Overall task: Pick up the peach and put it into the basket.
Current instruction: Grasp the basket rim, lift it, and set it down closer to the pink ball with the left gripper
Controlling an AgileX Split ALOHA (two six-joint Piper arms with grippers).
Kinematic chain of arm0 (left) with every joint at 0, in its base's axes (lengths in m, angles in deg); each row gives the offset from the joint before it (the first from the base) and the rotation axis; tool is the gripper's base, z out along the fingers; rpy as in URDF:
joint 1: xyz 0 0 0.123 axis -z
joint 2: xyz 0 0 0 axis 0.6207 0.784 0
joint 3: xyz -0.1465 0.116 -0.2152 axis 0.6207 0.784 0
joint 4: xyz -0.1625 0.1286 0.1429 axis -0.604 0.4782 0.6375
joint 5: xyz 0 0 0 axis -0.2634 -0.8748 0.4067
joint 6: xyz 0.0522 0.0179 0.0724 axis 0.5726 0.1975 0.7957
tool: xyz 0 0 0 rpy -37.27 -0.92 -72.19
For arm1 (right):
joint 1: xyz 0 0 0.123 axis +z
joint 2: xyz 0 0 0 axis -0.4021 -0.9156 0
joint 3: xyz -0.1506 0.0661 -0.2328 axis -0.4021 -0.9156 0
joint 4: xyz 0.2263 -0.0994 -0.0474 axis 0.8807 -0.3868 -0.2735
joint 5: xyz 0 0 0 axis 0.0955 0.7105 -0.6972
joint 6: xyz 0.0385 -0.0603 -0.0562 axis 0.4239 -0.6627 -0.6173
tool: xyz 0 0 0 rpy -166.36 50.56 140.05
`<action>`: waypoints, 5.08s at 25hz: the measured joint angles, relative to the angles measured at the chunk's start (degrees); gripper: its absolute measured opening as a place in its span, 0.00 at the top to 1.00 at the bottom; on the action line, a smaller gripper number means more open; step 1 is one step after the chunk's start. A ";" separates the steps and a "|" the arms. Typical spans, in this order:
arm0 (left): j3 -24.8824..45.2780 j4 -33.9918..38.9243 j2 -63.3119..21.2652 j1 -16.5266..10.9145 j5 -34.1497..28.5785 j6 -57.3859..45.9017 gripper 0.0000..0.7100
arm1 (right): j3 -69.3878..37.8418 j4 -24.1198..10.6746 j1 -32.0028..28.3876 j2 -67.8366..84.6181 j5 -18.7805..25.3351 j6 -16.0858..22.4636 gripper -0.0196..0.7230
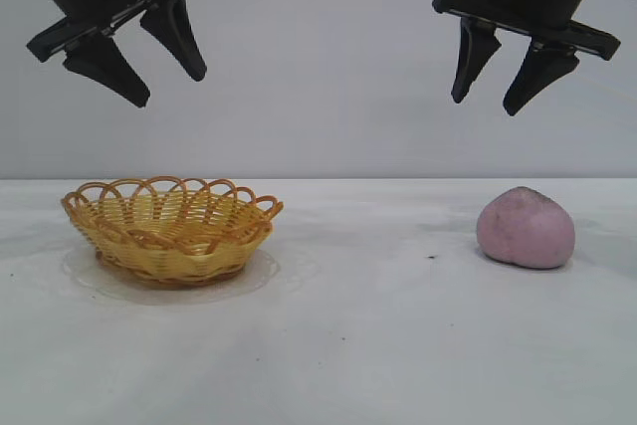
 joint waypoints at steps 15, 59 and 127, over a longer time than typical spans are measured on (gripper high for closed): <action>-1.85 7.31 0.00 0.00 -4.90 0.00 0.39 | 0.00 0.00 0.00 0.00 0.11 0.00 0.47; -32.16 41.62 24.98 5.55 -41.00 -8.11 0.90 | 0.00 0.00 0.05 0.00 0.43 -1.37 0.47; -2.91 14.61 7.75 7.96 -19.47 -31.43 0.38 | 0.00 0.14 0.13 0.00 -1.21 -1.37 0.47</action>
